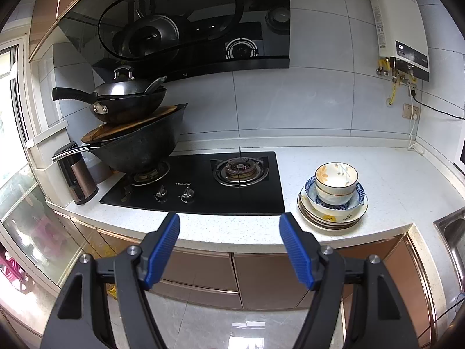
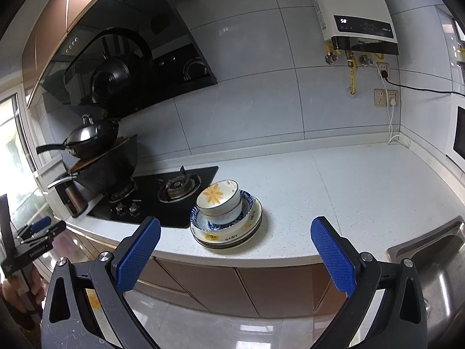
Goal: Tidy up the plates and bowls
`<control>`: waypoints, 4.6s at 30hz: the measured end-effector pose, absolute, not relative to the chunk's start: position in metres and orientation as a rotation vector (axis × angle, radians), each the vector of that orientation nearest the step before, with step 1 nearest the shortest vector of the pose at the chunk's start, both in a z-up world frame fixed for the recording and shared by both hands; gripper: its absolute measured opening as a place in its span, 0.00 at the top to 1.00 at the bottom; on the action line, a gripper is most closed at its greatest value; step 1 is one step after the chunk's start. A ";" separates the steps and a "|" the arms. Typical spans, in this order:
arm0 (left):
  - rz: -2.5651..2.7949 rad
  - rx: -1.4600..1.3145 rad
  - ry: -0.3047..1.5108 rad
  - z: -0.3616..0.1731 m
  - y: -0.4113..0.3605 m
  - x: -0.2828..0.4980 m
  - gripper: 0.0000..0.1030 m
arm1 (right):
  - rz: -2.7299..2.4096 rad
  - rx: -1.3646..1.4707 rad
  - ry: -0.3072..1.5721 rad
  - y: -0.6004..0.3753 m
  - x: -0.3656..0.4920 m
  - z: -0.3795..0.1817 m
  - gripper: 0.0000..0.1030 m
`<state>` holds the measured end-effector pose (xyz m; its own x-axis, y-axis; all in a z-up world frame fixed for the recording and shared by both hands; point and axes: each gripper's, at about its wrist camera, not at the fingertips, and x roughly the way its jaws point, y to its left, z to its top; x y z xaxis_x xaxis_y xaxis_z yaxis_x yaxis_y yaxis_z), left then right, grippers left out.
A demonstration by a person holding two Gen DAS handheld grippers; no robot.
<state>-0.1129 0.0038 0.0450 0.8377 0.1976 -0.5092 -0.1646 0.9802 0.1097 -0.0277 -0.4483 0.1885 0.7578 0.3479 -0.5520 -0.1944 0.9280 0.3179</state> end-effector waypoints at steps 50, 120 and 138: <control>0.172 0.054 0.574 0.043 0.029 -0.113 0.32 | 0.285 0.121 0.689 -0.426 -0.021 0.185 0.01; 0.151 -0.033 0.582 0.041 0.011 -0.136 0.32 | 0.242 0.129 0.738 -0.434 -0.050 0.181 0.01; 0.116 -0.050 0.586 0.038 0.007 -0.129 0.32 | 0.242 0.124 0.743 -0.432 -0.048 0.180 0.01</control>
<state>-0.1287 0.0074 0.0382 0.8268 0.0950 -0.5544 -0.1232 0.9923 -0.0137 -0.0484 -0.4318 0.1795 0.7106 0.2612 -0.6533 -0.1737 0.9649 0.1968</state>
